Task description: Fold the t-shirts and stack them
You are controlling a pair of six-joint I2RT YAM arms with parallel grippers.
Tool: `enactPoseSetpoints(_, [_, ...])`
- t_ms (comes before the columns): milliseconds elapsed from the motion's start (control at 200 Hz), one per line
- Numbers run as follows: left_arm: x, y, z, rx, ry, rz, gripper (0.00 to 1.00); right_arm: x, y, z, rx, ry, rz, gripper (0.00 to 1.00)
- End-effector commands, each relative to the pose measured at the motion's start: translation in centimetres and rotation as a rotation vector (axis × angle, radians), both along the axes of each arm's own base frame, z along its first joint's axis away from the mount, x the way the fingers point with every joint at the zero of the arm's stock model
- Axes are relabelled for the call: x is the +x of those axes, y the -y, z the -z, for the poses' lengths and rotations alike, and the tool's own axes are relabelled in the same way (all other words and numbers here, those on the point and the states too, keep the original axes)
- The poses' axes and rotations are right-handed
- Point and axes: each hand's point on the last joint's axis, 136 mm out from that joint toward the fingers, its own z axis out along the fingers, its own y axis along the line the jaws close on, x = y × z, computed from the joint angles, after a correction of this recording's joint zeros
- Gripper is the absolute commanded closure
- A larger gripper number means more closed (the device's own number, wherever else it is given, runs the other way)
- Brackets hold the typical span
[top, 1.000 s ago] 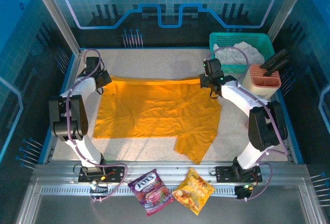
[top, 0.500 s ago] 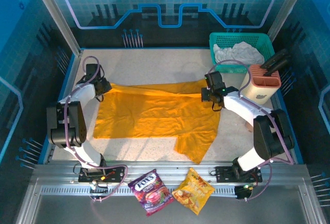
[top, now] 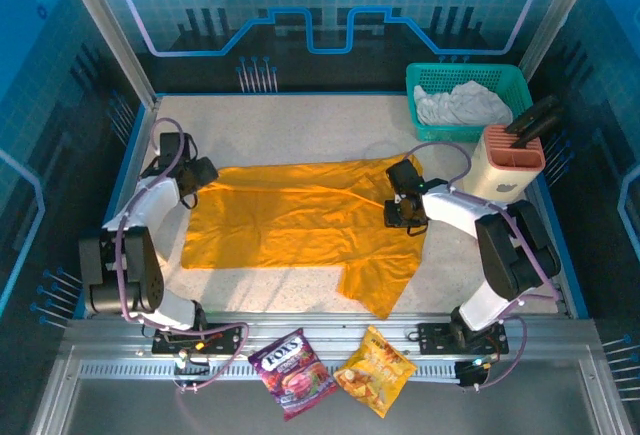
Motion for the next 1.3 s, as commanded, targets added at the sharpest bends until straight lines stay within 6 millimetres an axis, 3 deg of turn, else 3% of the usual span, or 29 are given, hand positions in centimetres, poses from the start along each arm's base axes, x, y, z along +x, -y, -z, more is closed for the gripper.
enactPoseSetpoints(0, [-0.2,-0.5,-2.1,0.021,-0.002,-0.004,0.31,0.2,-0.2,-3.7,-0.012,0.044,-0.025,0.44])
enactPoseSetpoints(70, [0.0,-0.3,-2.4,0.023,-0.019,0.012,0.31,1.3,-0.6,-6.0,-0.015,0.098,-0.052,0.32])
enactPoseSetpoints(145, [0.5,0.1,-2.1,0.026,-0.041,0.034,0.34,2.7,-1.4,-7.6,-0.003,0.136,-0.085,0.28])
enactPoseSetpoints(195, [0.9,0.4,-1.6,0.02,-0.059,0.05,0.41,3.7,-2.1,-8.1,0.006,0.147,-0.109,0.28])
enactPoseSetpoints(355, [2.5,1.1,1.0,0.005,-0.125,0.076,0.68,6.9,-5.4,-7.2,0.08,0.115,-0.198,0.43])
enactPoseSetpoints(440, [3.2,1.6,1.8,0.009,-0.143,0.088,0.74,8.5,-6.9,-6.0,0.103,0.089,-0.226,0.48])
enactPoseSetpoints(746, [4.2,2.2,1.9,0.015,-0.142,0.103,0.75,12.1,-8.0,-2.6,0.057,0.045,-0.256,0.51])
enactPoseSetpoints(1096, [3.8,2.5,1.8,0.019,-0.145,0.112,0.74,12.3,-8.5,-0.2,0.075,0.003,-0.26,0.6])
enactPoseSetpoints(1211, [3.8,2.5,1.7,0.019,-0.145,0.114,0.75,12.2,-8.7,-0.1,0.09,-0.001,-0.258,0.7])
enactPoseSetpoints(1291, [3.7,2.5,1.5,0.025,-0.142,0.115,0.75,12.1,-8.9,-0.5,0.1,0.004,-0.255,0.83])
